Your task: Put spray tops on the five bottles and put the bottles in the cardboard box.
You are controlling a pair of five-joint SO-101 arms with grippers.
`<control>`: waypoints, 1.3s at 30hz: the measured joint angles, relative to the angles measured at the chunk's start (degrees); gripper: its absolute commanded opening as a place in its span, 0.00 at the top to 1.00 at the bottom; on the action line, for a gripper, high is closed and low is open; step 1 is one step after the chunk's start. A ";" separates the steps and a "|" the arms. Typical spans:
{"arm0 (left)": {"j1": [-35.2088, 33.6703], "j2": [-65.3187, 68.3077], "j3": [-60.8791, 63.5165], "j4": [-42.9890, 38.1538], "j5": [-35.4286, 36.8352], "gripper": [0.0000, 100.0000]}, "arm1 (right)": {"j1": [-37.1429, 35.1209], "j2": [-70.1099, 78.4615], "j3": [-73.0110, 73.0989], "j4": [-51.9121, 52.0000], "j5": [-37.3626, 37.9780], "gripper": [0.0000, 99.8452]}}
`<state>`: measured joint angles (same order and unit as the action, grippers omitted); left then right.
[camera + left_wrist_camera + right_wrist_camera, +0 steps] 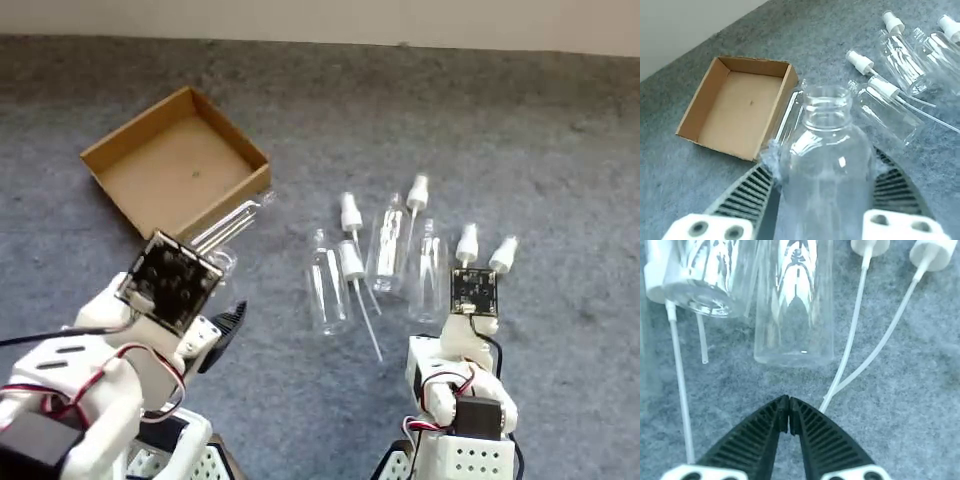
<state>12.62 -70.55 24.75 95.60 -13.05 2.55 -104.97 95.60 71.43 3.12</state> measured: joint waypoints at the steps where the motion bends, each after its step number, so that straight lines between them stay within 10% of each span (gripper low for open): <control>1: 0.00 -1.58 2.46 -1.67 -0.88 0.90 | 0.00 0.00 0.00 0.00 0.00 1.00; 19: -6.51 -10.46 40.09 -40.26 -12.75 0.90 | 0.00 0.00 0.00 0.00 0.00 1.00; 39: -6.77 -10.55 47.82 -49.93 18.90 0.90 | -0.53 0.00 0.00 -4.84 0.18 0.99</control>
<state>5.85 -81.10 72.57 45.67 5.85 2.02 -104.97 95.60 66.59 3.30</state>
